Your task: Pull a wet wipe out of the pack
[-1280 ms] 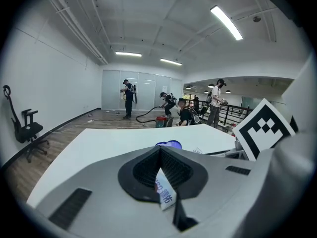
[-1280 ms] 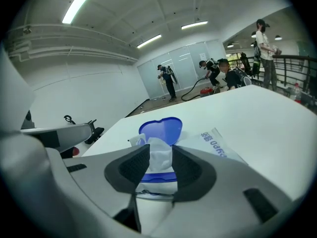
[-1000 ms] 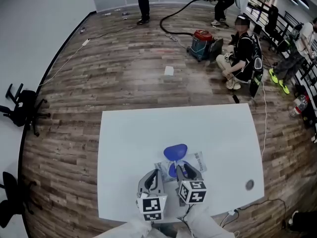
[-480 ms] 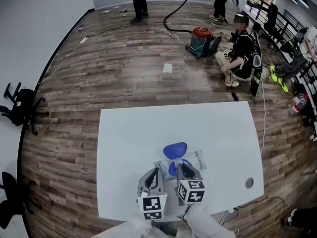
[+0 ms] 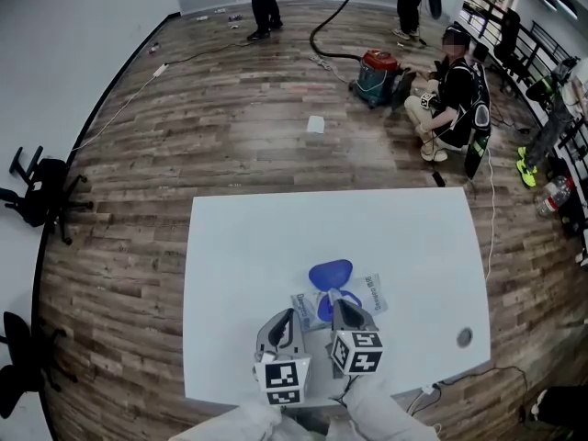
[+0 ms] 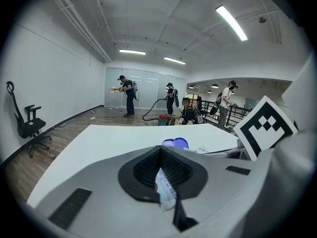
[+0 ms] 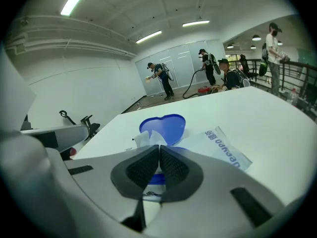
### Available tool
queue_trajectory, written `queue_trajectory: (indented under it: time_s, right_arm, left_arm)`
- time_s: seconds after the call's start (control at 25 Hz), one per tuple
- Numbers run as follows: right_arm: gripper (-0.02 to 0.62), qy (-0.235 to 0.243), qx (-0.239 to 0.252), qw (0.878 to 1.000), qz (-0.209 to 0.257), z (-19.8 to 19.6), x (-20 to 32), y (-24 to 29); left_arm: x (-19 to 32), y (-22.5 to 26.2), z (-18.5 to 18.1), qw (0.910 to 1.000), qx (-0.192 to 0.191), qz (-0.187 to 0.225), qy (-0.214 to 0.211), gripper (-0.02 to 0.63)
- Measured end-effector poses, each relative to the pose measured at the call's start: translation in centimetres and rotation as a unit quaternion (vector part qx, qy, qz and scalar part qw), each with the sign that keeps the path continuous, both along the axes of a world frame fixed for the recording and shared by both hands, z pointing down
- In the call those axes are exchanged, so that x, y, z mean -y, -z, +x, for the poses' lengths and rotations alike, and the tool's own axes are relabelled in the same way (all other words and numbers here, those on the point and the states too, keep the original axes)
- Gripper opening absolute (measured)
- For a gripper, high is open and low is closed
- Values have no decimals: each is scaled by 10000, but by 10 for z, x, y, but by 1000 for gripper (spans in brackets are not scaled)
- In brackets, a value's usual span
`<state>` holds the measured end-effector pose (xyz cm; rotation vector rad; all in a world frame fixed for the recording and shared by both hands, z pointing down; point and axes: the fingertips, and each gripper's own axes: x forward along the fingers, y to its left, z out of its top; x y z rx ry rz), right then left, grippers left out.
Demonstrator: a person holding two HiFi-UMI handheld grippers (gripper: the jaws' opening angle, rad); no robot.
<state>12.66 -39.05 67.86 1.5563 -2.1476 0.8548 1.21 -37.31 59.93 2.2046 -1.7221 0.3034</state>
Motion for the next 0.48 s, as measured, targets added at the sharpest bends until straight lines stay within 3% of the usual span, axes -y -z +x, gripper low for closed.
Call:
queue_trajectory:
  time_s: [0.48]
  right_arm:
    - [17, 19, -14, 9998, 188, -4, -2, 19]
  left_arm:
    - [-5, 12, 0, 9999, -76, 126, 1, 0]
